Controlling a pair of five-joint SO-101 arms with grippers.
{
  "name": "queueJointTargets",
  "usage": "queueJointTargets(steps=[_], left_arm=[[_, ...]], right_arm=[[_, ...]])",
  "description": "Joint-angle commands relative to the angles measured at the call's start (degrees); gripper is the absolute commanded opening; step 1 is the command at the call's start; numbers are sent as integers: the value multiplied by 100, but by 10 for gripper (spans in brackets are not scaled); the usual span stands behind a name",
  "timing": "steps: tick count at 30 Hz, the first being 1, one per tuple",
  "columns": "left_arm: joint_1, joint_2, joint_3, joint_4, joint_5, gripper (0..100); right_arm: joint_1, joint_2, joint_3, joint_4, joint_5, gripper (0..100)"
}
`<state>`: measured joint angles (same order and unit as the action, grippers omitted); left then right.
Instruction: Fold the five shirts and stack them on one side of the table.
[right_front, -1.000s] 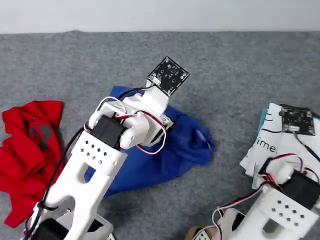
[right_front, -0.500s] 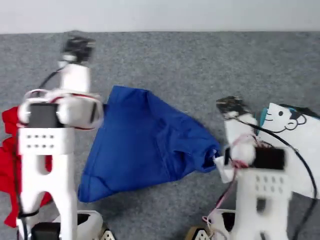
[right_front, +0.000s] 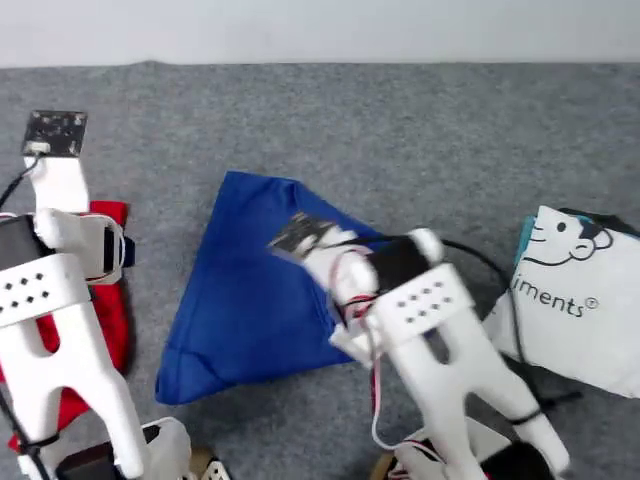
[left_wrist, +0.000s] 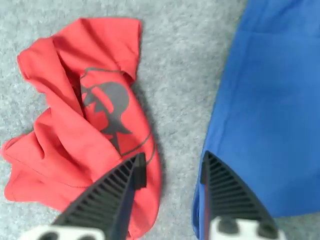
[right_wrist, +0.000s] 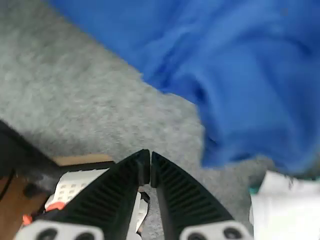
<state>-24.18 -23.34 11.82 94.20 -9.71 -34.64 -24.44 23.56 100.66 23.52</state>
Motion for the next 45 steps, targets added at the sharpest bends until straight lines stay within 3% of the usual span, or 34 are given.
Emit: queueJointTargets(steps=[1,8,14,22,39,45], left_arm=[[-141,9,207,-316,-97,184],[-246,9,523,-563,-70,184],[-246,9,549,-563,-70,184],[-246,26,549,-563,-62,184],[-246,9,549,-536,-88,184],[-246,9,558,-536,-88,184]], right_arm=[[-611,251,-316,233,-70,14],[-971,1323,-325,110,-70,32],[-963,2185,-826,-154,-316,230],[-971,3336,-1556,-444,-378,221],[-734,4673,-1609,-848,-360,217],[-321,4857,-1618,-901,-193,94]])
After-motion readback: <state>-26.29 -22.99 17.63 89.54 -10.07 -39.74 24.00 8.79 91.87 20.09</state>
